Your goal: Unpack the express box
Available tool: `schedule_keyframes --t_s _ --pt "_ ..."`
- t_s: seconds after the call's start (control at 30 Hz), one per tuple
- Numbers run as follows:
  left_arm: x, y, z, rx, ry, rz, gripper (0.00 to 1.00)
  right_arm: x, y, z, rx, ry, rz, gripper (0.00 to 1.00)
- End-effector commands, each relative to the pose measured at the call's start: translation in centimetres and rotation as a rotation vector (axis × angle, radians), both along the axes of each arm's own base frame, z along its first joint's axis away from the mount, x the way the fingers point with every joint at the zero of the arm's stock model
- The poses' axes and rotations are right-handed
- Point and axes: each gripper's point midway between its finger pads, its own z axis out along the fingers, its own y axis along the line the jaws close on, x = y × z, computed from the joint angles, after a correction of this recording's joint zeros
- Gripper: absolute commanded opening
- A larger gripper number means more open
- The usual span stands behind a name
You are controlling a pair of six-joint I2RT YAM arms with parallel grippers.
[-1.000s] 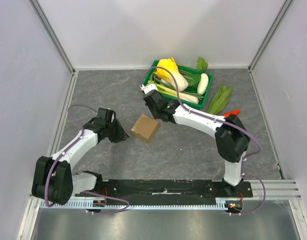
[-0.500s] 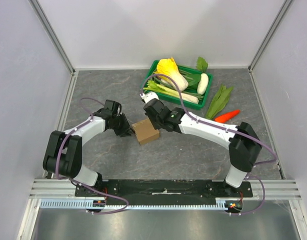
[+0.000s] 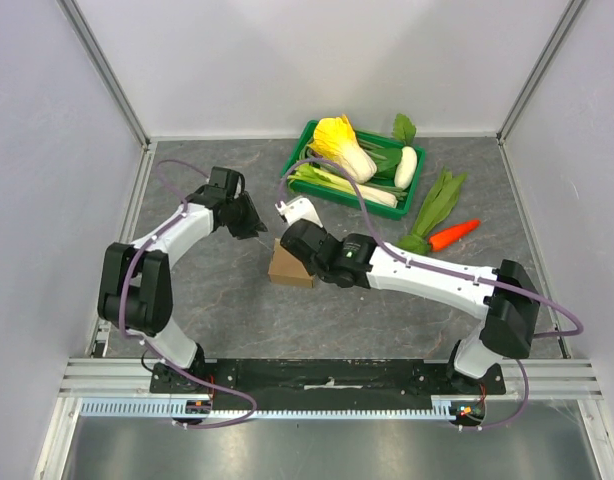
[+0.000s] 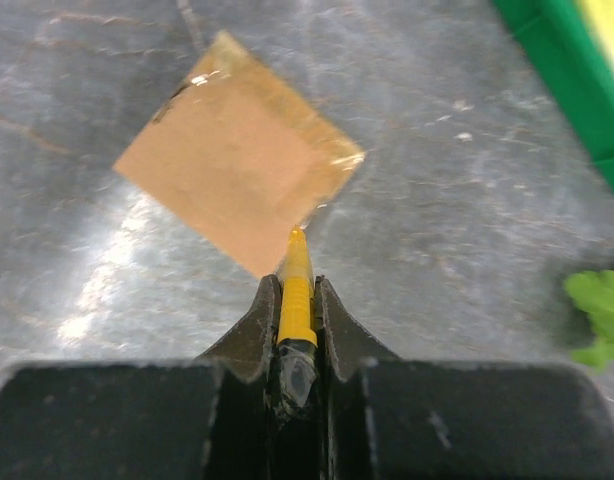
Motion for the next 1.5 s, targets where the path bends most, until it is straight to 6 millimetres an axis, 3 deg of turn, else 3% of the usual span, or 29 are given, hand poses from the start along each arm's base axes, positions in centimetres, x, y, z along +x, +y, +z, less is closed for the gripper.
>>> schedule_keyframes --t_s 0.0,0.03,0.07,0.13,0.27,0.37,0.53,0.6,0.83,1.0,1.07,1.3,1.37,1.47 --pt "1.0 3.1 2.6 0.119 -0.081 0.073 0.41 3.4 -2.9 5.8 -0.047 -0.204 -0.151 0.00" --pt "0.3 3.0 3.2 0.104 -0.093 0.067 0.45 4.1 -2.6 6.7 -0.046 -0.224 -0.152 0.00" --pt "-0.1 2.7 3.5 0.086 -0.101 0.050 0.52 5.0 -2.8 6.8 -0.058 -0.231 -0.163 0.00" --pt "-1.8 1.2 3.9 0.010 -0.103 -0.031 0.57 6.7 -2.2 6.5 -0.077 -0.244 -0.157 0.00" --pt "-4.7 0.5 3.2 -0.042 -0.066 -0.081 0.67 10.7 -1.4 4.6 -0.040 -0.221 -0.143 0.00" --pt "-7.1 0.1 2.5 -0.067 -0.014 -0.094 0.69 12.6 -0.7 2.4 -0.044 -0.178 -0.133 0.00" --pt "-10.4 0.2 1.1 -0.054 0.082 -0.092 0.69 12.3 0.8 -1.3 -0.031 -0.091 -0.075 0.00" --pt "-10.9 -0.4 1.7 -0.090 0.067 -0.094 0.69 12.0 1.0 -2.3 -0.028 -0.066 -0.068 0.00" --pt "-13.0 -2.8 0.2 -0.203 0.117 -0.116 0.70 9.2 0.3 -3.9 0.036 0.023 -0.066 0.00" --pt "-12.4 -4.8 0.1 -0.304 0.093 -0.140 0.68 6.4 -1.0 -4.4 0.064 0.063 -0.070 0.00" --pt "-11.6 -5.4 0.1 -0.327 0.076 -0.148 0.65 5.6 -1.2 -3.5 0.092 0.058 -0.071 0.00" --pt "-6.9 -6.9 0.5 -0.369 -0.097 -0.164 0.62 2.7 -1.9 -2.2 0.168 0.075 -0.081 0.00" --pt "-5.4 -7.6 1.4 -0.391 -0.185 -0.193 0.61 2.2 -1.8 -1.5 0.199 0.073 -0.086 0.00" --pt "-4.7 -7.9 1.2 -0.397 -0.191 -0.197 0.61 2.1 -2.1 -1.2 0.205 0.055 -0.114 0.00"
